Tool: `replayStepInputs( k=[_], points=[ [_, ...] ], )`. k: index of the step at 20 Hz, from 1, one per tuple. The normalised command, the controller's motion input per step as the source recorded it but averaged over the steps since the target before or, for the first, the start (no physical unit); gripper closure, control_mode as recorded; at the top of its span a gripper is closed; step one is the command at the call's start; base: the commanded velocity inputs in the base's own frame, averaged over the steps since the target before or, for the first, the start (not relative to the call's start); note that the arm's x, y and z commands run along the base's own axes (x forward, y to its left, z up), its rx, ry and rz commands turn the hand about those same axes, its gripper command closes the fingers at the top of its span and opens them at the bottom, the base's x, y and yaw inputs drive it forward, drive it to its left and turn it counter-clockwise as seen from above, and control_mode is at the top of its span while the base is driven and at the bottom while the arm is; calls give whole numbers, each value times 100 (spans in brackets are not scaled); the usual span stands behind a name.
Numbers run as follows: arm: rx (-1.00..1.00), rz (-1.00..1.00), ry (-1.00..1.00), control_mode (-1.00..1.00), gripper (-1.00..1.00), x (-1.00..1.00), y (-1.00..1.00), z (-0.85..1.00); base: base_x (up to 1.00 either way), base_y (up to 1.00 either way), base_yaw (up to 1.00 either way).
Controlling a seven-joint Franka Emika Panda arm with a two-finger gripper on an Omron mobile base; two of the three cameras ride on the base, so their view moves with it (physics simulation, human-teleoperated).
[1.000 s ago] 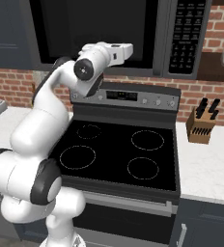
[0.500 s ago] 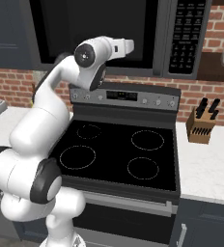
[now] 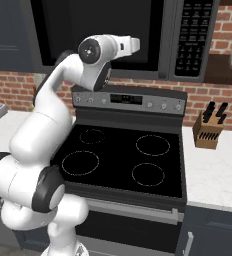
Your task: Open the microwave, place the bowl with waffle inside the microwave, then close the microwave door and turn it on.
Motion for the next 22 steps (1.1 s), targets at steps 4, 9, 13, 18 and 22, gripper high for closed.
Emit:
replayStepInputs(
  k=[4, 9, 13, 18, 22],
  points=[
    [0, 0, -9, -100, -100, -100, -45, 2, 0, 0, 0],
    [2, 0, -10, -100, -100, -100, -58, 0, 0, 0, 0],
    [5, 0, -6, -100, -100, -81, -75, 0, 0, 0, 0],
    [13, 0, -2, -100, -100, -35, -96, -11, 0, 0, 0],
    [17, 0, 0, -100, -100, -1, -98, -32, 0, 0, 0]
  ],
)
